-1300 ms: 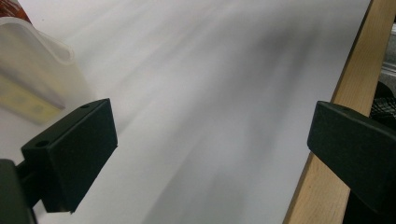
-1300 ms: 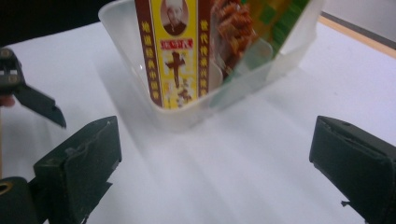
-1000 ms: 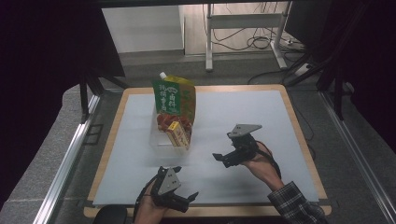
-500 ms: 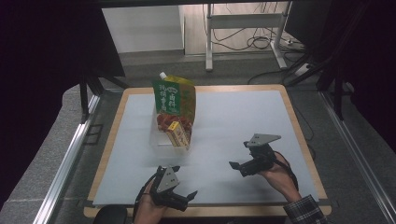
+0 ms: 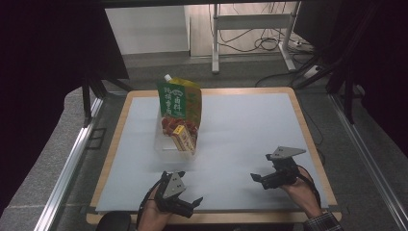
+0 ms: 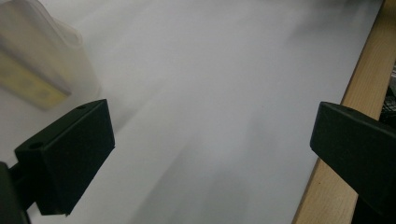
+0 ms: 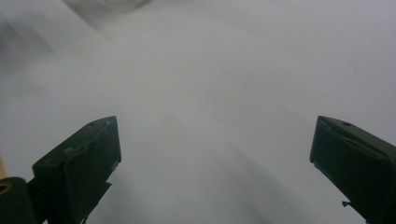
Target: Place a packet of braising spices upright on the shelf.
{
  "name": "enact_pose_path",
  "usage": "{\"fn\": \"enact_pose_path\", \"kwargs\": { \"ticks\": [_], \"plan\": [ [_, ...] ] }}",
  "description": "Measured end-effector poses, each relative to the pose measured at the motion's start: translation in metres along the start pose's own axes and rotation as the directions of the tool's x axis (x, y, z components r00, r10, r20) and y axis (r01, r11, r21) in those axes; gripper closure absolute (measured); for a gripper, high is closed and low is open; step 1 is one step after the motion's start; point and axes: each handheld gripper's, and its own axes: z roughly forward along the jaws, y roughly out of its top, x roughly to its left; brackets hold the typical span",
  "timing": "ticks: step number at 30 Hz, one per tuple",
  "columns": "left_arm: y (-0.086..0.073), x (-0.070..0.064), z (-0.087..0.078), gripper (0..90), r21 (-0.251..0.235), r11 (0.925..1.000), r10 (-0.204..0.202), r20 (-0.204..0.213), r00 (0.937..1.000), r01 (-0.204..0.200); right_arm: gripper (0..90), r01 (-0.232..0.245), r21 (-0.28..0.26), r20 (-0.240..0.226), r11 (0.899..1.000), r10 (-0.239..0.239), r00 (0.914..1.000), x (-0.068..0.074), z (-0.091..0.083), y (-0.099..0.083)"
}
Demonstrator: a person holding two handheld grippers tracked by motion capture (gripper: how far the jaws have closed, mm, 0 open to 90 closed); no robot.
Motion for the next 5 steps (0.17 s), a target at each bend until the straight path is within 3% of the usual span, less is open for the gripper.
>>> {"fn": "enact_pose_path", "kwargs": {
  "ticks": [5],
  "plan": [
    [0.0004,0.0015,-0.0007,0.0,-0.005,1.0000,-0.003,-0.005,1.0000,0.003,0.4,-0.006,0.017,0.009,1.000,0.005,0.9999,-0.0013,0.0045,-0.0027]
  ]
}}
